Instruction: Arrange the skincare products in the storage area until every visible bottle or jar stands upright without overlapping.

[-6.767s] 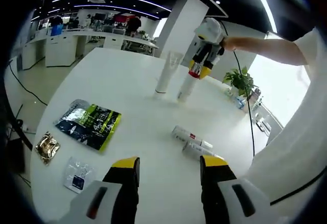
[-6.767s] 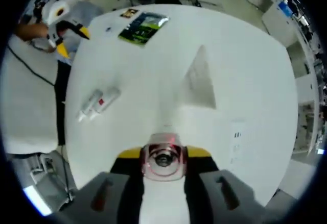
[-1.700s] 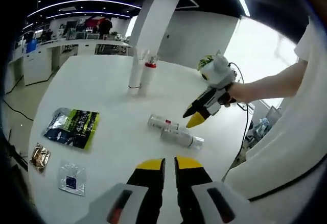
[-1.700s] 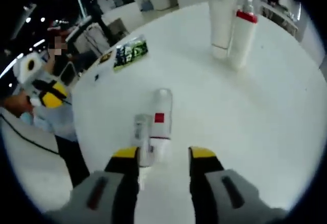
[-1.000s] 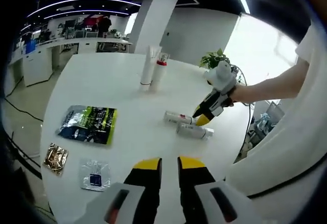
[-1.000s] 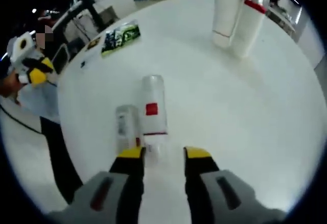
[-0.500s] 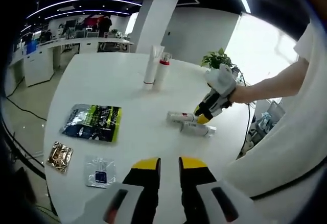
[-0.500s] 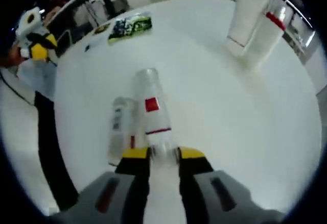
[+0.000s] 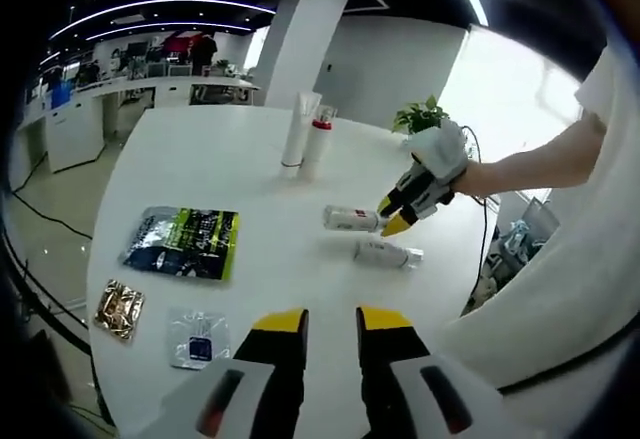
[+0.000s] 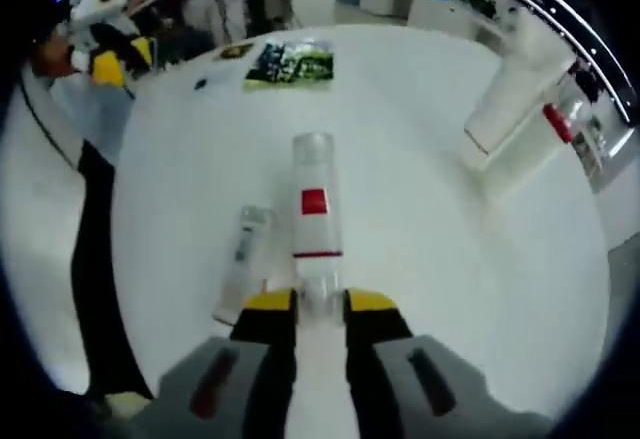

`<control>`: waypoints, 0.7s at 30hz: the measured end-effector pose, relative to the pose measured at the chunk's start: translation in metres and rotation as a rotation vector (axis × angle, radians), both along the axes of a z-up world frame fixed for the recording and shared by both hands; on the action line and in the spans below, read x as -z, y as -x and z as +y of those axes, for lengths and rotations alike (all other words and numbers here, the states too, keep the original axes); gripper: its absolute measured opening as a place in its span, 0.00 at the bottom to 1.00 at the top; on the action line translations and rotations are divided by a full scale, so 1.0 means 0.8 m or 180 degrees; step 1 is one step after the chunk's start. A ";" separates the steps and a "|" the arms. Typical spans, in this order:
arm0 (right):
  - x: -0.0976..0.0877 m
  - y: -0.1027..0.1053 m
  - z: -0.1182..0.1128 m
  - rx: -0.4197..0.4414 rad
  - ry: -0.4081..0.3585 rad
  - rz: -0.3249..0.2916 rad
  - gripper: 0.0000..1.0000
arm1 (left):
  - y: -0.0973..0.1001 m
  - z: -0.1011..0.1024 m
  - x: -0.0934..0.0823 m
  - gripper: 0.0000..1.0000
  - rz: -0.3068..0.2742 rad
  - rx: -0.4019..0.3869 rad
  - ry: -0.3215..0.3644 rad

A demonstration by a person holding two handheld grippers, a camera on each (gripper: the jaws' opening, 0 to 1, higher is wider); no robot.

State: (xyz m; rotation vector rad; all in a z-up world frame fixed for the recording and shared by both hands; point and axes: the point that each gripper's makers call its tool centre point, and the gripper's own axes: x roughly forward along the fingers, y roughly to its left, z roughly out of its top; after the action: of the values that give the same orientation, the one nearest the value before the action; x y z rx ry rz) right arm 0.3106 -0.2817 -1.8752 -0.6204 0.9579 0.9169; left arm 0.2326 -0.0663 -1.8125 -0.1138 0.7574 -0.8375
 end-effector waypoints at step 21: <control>-0.109 0.027 0.122 -0.2426 0.0520 -0.1054 0.15 | -0.034 -0.048 -0.031 0.52 0.0632 0.0091 0.0830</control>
State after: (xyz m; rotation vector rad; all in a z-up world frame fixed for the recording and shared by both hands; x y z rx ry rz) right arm 0.2888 -0.1841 -1.7879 -1.2812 0.4873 1.3525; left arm 0.2596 -0.1049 -1.7875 -0.4244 0.8341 -0.9593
